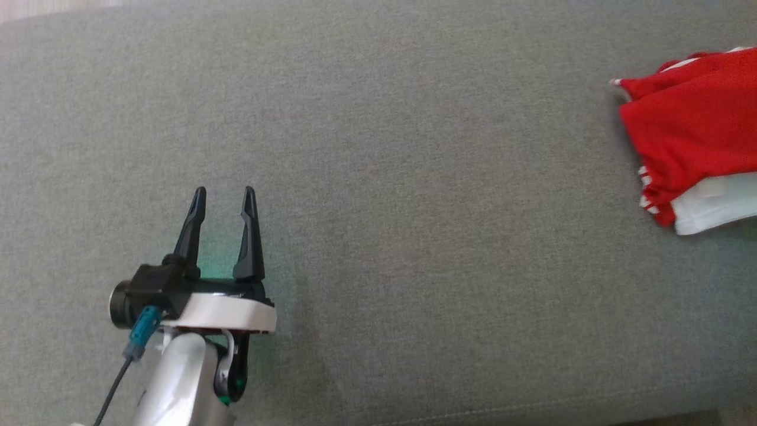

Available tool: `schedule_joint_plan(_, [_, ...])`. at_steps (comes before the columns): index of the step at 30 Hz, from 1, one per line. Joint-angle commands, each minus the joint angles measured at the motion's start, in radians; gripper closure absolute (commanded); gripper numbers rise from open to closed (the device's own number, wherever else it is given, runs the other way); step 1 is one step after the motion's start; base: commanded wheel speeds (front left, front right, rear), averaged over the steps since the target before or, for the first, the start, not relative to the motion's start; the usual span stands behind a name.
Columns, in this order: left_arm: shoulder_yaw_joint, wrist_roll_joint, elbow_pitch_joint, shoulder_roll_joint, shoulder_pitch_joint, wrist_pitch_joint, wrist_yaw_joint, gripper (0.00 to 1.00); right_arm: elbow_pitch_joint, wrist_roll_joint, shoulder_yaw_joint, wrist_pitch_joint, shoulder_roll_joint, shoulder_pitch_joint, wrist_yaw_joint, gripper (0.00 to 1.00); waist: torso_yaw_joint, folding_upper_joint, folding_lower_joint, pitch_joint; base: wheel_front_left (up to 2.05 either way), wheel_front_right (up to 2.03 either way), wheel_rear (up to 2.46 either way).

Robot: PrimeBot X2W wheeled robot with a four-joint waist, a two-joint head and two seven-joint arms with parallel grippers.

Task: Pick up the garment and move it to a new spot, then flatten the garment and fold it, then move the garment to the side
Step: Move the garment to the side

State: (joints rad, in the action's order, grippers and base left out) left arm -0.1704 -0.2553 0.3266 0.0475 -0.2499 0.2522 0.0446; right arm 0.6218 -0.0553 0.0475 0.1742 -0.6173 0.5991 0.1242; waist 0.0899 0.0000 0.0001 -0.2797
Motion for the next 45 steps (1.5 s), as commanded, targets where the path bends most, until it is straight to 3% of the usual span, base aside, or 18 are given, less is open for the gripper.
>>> schedule_joint_plan(1, [0.033, 0.009, -0.028, 0.004, -0.040, 0.010, 0.004, 0.00, -0.012, -0.014, -0.023, -0.011, -0.049, 0.021, 0.007, 1.00, -0.005, 0.0000, -0.0001, -0.010, 0.00, 0.00, 0.00])
schedule_joint_plan(11, [0.046, 0.015, -0.027, 0.004, -0.045, 0.010, 0.010, 0.00, 0.030, -0.065, -0.143, -0.008, -0.015, 0.029, 0.007, 0.97, -0.009, 0.0000, -0.0001, -0.035, 0.00, 0.00, 0.00])
schedule_joint_plan(12, [0.048, 0.015, -0.026, 0.004, -0.045, 0.010, 0.011, 0.00, 0.027, -0.068, -0.156, -0.011, -0.006, 0.029, 0.007, 0.03, -0.008, 0.0000, -0.0001, -0.034, 0.00, 0.00, 0.00])
schedule_joint_plan(13, [0.050, 0.016, -0.023, 0.004, -0.045, 0.010, 0.012, 0.00, 0.023, -0.071, -0.168, -0.012, 0.003, 0.029, 0.007, 0.00, -0.007, 0.0000, -0.0001, -0.031, 0.00, 0.00, 0.00])
schedule_joint_plan(21, [0.055, 0.017, -0.010, 0.003, -0.038, 0.010, 0.014, 0.00, -0.047, -0.110, -0.202, -0.018, 0.065, 0.026, 0.007, 0.00, 0.001, 0.0000, -0.0001, 0.022, 0.00, 0.00, 0.00])
schedule_joint_plan(29, [0.062, 0.010, -0.021, 0.003, -0.003, 0.010, 0.005, 0.00, -0.167, -0.086, -0.166, -0.045, 0.178, 0.016, 0.007, 0.00, -0.003, 0.0000, -0.0001, 0.120, 0.00, 0.00, 0.00])
schedule_joint_plan(39, [0.064, -0.025, -0.035, 0.003, 0.068, 0.010, -0.021, 0.00, -0.424, 0.043, -0.093, -0.101, 0.492, -0.131, 0.007, 0.00, -0.015, 0.0000, -0.0001, 0.249, 0.00, 0.00, 0.00])
schedule_joint_plan(42, [0.051, -0.033, -0.039, 0.003, 0.096, 0.010, -0.035, 0.00, -0.478, 0.099, -0.087, -0.163, 0.556, -0.244, 0.007, 0.00, -0.025, 0.0000, -0.0001, 0.278, 0.00, 0.00, 0.00])
schedule_joint_plan(45, [0.045, -0.053, -0.052, 0.003, 0.111, 0.010, -0.051, 0.00, -0.482, 0.169, -0.056, -0.221, 0.566, -0.328, 0.007, 0.00, -0.034, 0.0000, -0.0001, 0.286, 0.00, 0.00, 0.00])
